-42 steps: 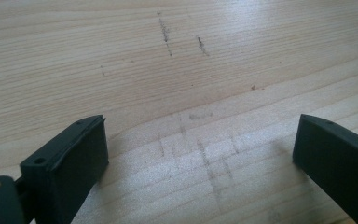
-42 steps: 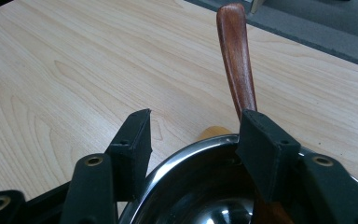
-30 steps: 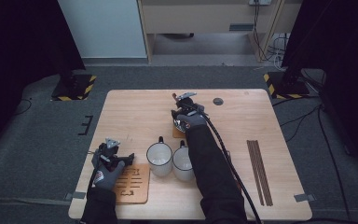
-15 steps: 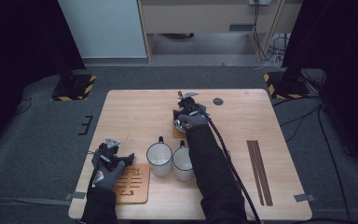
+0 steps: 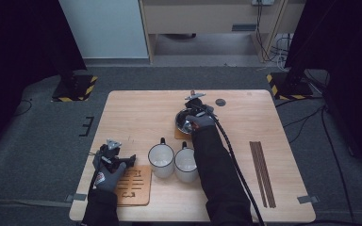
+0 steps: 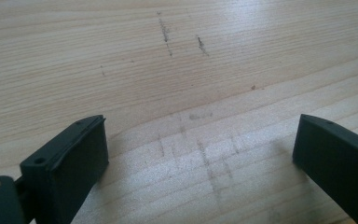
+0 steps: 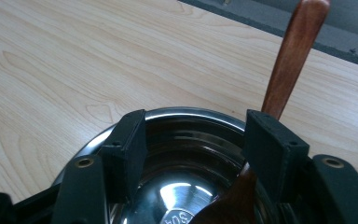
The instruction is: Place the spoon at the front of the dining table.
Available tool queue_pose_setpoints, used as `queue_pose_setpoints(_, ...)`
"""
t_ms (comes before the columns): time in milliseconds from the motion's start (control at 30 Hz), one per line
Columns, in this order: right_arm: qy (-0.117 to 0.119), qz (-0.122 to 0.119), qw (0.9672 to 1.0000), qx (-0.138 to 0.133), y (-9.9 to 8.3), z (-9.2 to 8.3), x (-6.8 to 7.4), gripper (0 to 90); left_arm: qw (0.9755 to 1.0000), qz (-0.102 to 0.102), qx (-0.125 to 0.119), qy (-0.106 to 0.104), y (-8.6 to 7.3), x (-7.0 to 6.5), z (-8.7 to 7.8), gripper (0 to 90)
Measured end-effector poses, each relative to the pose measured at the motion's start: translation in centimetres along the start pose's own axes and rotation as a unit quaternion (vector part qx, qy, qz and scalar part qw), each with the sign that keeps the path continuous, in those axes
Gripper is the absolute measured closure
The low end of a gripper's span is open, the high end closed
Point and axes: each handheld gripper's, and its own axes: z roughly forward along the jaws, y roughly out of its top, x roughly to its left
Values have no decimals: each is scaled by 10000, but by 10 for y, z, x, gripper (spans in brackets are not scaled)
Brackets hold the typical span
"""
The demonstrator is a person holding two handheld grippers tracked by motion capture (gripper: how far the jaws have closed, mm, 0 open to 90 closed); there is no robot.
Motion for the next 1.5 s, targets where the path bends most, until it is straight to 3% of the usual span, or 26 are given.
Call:
queue_pose_setpoints(600, -215, -132, 9996, 146, -4, -7, -11, 397, 10000, 1, 0, 1, 0, 0, 0, 19)
queue_pose_setpoints(1500, -304, -39, 9995, 62, -13, -29, -27, 395, 10000, 0, -1, 1, 0, 0, 0, 19)
